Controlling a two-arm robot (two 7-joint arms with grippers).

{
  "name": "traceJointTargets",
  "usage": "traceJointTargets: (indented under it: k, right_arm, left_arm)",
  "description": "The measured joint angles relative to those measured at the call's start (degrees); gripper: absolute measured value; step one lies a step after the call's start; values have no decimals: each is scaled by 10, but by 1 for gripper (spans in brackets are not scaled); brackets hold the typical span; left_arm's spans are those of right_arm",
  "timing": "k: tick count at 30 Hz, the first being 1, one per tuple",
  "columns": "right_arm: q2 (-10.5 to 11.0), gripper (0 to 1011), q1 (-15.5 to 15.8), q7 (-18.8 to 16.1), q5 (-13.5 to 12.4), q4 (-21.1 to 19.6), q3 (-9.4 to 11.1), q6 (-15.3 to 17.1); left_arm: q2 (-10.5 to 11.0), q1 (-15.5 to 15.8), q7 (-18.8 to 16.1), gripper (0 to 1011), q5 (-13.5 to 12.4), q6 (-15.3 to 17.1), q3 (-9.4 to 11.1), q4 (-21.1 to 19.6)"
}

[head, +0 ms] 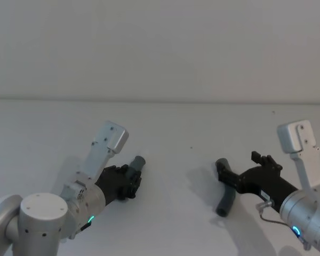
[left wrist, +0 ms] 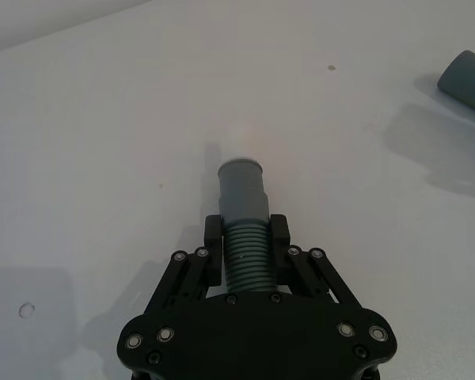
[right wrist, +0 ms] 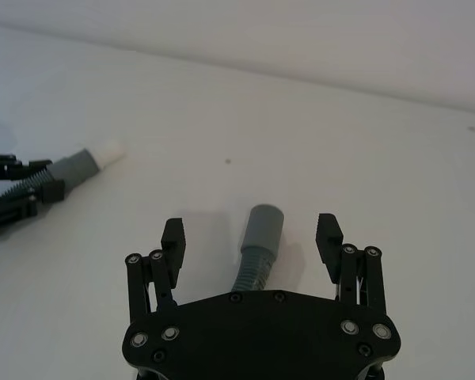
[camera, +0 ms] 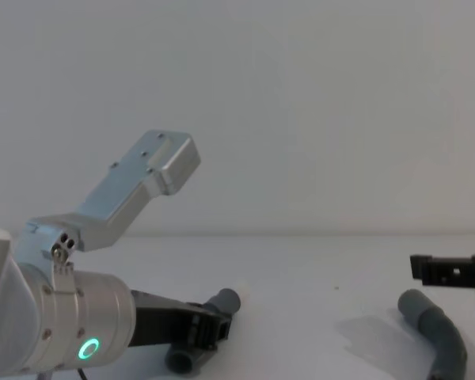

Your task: Use both hands to pick up one end of the pipe from the table, align the ends, and insert them.

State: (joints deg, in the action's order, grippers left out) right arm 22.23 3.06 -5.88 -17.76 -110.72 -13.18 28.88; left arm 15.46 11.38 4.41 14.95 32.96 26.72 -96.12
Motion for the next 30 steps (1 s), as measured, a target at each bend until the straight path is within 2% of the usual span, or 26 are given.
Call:
traceJointTargets:
  k: [17,30]
  right_arm:
    - [9,1002,11,-18,12,13,-5,4]
    - [15,1002,13,-33,27,21,-19,-1]
  left_arm:
    - [0,0,0,335,0,0,0,0]
    - [0,0,0,334,0,0,0,0]
